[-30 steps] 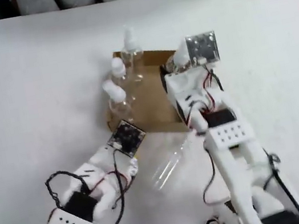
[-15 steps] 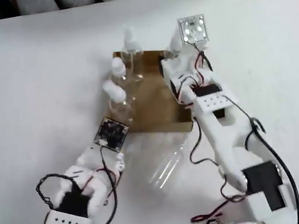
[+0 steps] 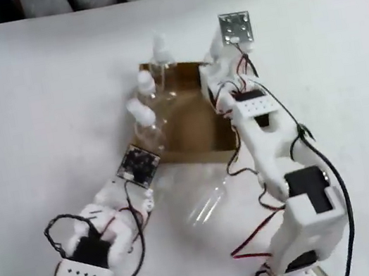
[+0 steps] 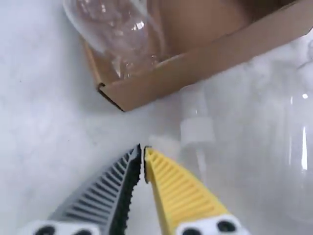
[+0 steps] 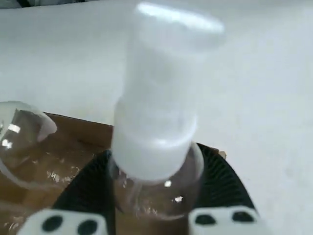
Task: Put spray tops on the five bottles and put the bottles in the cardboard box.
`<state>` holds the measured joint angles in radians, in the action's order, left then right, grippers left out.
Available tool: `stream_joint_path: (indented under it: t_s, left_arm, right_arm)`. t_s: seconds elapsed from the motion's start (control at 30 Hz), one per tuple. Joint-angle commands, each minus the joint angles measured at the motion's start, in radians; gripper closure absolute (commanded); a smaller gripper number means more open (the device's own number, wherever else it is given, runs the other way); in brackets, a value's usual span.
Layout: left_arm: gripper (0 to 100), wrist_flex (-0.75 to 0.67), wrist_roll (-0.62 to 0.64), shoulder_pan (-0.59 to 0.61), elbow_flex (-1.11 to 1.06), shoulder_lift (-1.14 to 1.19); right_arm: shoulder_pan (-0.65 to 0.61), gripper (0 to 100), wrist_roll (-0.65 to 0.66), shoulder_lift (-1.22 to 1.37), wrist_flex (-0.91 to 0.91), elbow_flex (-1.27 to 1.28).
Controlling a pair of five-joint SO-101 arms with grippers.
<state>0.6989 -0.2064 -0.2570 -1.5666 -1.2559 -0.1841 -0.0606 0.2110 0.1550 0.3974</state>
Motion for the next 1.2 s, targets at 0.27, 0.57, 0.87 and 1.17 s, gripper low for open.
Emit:
stream_joint_path:
  t_s: [0.27, 0.57, 0.87, 1.17]
  left_arm:
    - [98, -0.032, -0.009, 0.008, 0.009, -0.013]
    - [98, -0.034, -0.009, 0.008, 0.009, -0.013]
    - [98, -0.034, -0.009, 0.008, 0.009, -0.013]
    - [98, -0.071, -0.009, 0.008, -0.014, -0.013]
  right_arm:
    - [0.012, 98.3, -0.005, 0.082, -0.022, -0.104]
    - [0.010, 98.2, -0.005, 0.091, -0.018, -0.097]
    - [0.004, 98.1, -0.005, 0.091, 0.036, -0.095]
    - [0.002, 98.1, -0.005, 0.091, 0.085, -0.095]
